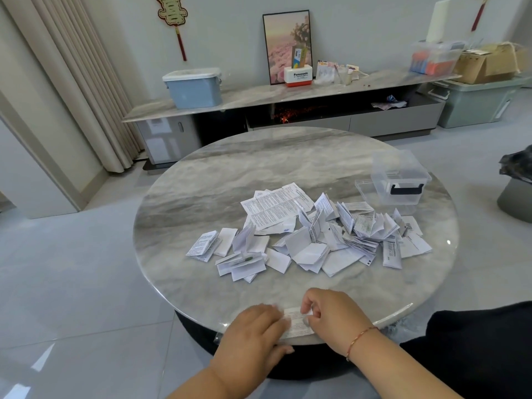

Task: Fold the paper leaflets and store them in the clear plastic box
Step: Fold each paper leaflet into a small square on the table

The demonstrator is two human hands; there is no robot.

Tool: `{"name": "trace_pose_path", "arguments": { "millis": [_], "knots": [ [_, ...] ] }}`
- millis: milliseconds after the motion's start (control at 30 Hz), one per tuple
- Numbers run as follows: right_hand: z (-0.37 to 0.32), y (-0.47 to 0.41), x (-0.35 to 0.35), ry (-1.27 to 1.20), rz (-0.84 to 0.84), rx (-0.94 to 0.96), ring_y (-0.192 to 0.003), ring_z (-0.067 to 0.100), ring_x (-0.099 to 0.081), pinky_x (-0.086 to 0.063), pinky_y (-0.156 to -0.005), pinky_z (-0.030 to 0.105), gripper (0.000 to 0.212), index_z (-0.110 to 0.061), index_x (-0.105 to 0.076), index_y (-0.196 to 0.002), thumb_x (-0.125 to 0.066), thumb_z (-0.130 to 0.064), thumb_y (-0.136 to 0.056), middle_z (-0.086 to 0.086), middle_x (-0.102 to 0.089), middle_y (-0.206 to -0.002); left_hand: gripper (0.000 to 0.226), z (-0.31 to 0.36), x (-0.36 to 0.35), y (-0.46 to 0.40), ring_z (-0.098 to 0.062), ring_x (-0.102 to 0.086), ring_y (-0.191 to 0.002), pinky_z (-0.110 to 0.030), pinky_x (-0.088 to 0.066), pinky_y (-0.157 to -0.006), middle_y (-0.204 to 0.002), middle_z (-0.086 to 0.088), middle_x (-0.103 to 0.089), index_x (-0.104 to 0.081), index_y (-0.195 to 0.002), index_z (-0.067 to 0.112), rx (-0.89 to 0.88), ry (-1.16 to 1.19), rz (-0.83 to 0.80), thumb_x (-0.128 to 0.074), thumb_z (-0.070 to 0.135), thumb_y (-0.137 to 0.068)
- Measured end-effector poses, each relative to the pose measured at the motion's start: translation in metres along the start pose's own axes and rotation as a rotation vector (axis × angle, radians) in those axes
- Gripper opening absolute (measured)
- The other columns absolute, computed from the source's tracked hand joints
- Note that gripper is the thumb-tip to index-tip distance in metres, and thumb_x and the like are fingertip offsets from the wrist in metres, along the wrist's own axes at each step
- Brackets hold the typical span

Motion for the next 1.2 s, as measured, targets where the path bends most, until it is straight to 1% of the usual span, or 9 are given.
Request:
{"name": "trace_pose_path", "arguments": {
  "millis": [100, 233, 333, 433, 667, 867, 1067, 1133, 1200],
  "knots": [
    [0.0, 0.003, 0.001, -0.018, 0.019, 0.062, -0.073, 0.0, -0.042, -0.032, -0.061, 0.008, 0.011, -0.034, -0.057, -0.072, -0.06, -0.03, -0.082, -0.013, -0.044, -0.075, 0.014, 0.0, 0.004, -0.005, -0.013, -0.061, -0.085, -0.026, -0.046, -0.087, -0.083, 0.007, -0.065, -0.063, -0.087, 0.021, -0.061, -0.036, 0.087, -0.056, 0.032, -0.092],
    [-0.006, 0.004, 0.008, -0.194, 0.142, 0.202, -0.088, 0.001, -0.045, -0.034, -0.076, 0.009, 0.016, -0.027, -0.073, -0.076, -0.058, -0.034, -0.074, -0.015, -0.053, -0.082, 0.012, 0.0, 0.016, -0.024, -0.011, -0.051, -0.061, -0.02, -0.038, -0.064, -0.064, 0.008, -0.057, -0.064, -0.077, 0.025, 0.151, 0.002, 0.114, -0.055, 0.027, -0.084],
    [-0.012, 0.0, 0.015, -0.181, 0.239, 0.273, -0.077, -0.002, -0.044, -0.033, -0.072, 0.005, 0.019, -0.026, -0.071, -0.072, -0.054, -0.032, -0.074, -0.015, -0.059, -0.073, 0.016, 0.0, 0.027, -0.04, -0.002, -0.049, -0.065, -0.013, -0.038, -0.061, -0.067, 0.011, -0.059, -0.065, -0.079, 0.025, 0.359, 0.186, 0.089, -0.053, 0.031, -0.086],
    [-0.017, -0.002, 0.02, -0.168, 0.294, 0.28, -0.071, -0.006, -0.043, -0.031, -0.066, 0.003, 0.024, -0.023, -0.068, -0.067, -0.049, -0.035, -0.072, -0.017, -0.055, -0.063, 0.011, 0.001, 0.034, -0.05, 0.01, -0.047, -0.07, -0.003, -0.033, -0.063, -0.071, 0.017, -0.053, -0.063, -0.082, 0.023, 0.436, 0.309, 0.042, -0.056, 0.028, -0.088],
    [-0.008, -0.007, 0.042, -0.196, 0.402, 0.204, -0.076, 0.006, -0.049, -0.034, -0.064, 0.004, 0.011, -0.016, -0.066, -0.058, -0.06, -0.018, -0.067, -0.008, -0.059, -0.058, 0.013, -0.012, 0.063, -0.075, 0.005, -0.05, -0.066, -0.007, -0.033, -0.057, -0.061, 0.016, -0.051, -0.063, -0.076, 0.018, 0.553, 0.276, 0.017, -0.06, 0.015, -0.089],
    [0.016, -0.008, 0.044, -0.255, 0.469, 0.024, -0.078, 0.006, -0.054, -0.038, -0.062, 0.009, 0.02, -0.02, -0.066, -0.058, -0.071, -0.005, -0.071, -0.005, -0.065, -0.066, 0.019, -0.113, 0.107, -0.086, -0.007, -0.057, -0.041, -0.022, -0.041, -0.05, -0.048, 0.002, -0.06, -0.061, -0.075, 0.016, 1.206, 0.501, 0.352, -0.053, 0.016, -0.093],
    [0.01, -0.014, 0.031, -0.196, 0.394, 0.037, -0.081, -0.002, -0.051, -0.035, -0.063, 0.005, 0.026, -0.026, -0.063, -0.058, -0.071, -0.006, -0.072, -0.01, -0.058, -0.061, 0.009, -0.193, 0.094, -0.09, -0.019, -0.05, -0.062, -0.027, -0.041, -0.064, -0.074, -0.005, -0.062, -0.068, -0.088, 0.012, 1.449, 0.476, 0.423, -0.063, 0.019, -0.087],
    [0.01, -0.017, 0.027, -0.204, 0.383, 0.045, -0.079, -0.003, -0.05, -0.035, -0.062, 0.005, 0.034, -0.033, -0.058, -0.055, -0.071, -0.006, -0.071, -0.01, -0.057, -0.058, 0.02, -0.205, 0.085, -0.096, -0.021, -0.057, -0.078, -0.026, -0.043, -0.07, -0.085, -0.001, -0.062, -0.064, -0.107, 0.01, 1.422, 0.394, 0.214, -0.059, 0.012, -0.087],
    [0.009, -0.022, 0.024, -0.21, 0.371, 0.062, -0.079, -0.003, -0.05, -0.035, -0.062, 0.006, 0.044, -0.04, -0.049, -0.052, -0.071, -0.007, -0.071, -0.025, -0.059, -0.072, 0.029, -0.206, 0.081, -0.105, -0.018, -0.059, -0.101, -0.023, -0.042, -0.072, -0.108, 0.003, -0.062, -0.054, -0.117, 0.018, 1.419, 0.176, -0.042, -0.052, 0.009, -0.09]
  ]
}}
Point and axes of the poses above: each hand's wrist, its own y-axis away from the middle knuckle, its own x-axis out of the back of the hand, z = x × y, the point moved 2 cm from there along -y, towards the middle knuckle
